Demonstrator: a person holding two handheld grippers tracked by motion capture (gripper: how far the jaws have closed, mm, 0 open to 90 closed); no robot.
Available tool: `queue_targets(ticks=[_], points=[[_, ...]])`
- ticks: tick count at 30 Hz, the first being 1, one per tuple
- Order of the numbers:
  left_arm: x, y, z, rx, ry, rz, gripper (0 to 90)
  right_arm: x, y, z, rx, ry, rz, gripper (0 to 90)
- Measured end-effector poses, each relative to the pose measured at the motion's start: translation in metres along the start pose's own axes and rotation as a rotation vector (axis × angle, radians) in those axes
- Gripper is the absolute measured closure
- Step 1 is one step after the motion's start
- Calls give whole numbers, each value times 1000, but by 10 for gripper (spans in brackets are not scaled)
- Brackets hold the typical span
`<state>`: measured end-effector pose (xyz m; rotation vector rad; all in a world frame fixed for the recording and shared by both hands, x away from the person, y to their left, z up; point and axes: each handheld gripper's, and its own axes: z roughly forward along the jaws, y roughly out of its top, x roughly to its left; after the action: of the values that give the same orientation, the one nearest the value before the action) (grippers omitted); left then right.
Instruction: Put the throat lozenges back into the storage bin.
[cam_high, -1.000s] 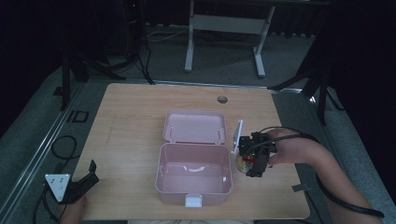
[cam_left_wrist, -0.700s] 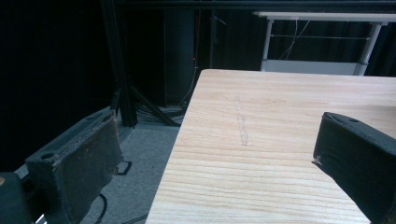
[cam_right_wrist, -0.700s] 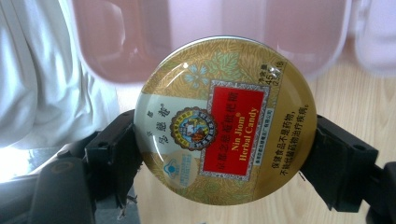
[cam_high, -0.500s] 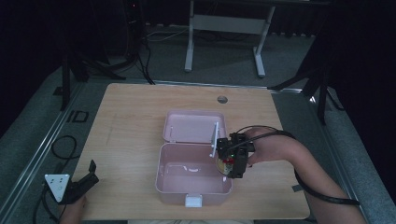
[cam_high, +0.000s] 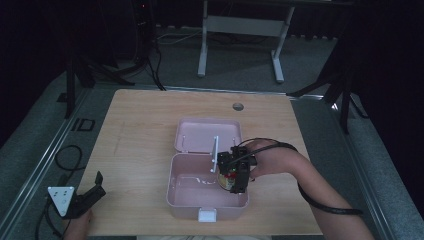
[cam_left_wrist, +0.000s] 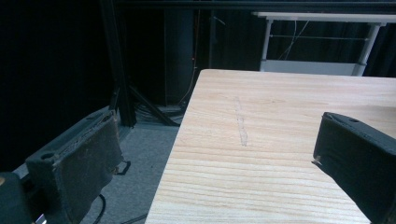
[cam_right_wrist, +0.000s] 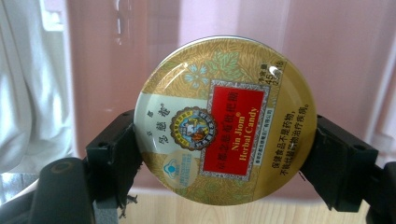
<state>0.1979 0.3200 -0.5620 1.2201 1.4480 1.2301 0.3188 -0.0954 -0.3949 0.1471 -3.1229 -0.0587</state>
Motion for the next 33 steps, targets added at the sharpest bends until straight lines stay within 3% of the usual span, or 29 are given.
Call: queue_targets(ticks=[7, 18, 33], points=[[0, 0, 0, 2, -1, 3, 12, -4, 3, 20, 9, 20, -2, 201], [0, 0, 0, 2, -2, 3, 12, -8, 7, 64, 83, 50, -32, 201], [-1, 0, 0, 1, -4, 7, 12, -13, 14, 94, 143, 61, -18, 200]])
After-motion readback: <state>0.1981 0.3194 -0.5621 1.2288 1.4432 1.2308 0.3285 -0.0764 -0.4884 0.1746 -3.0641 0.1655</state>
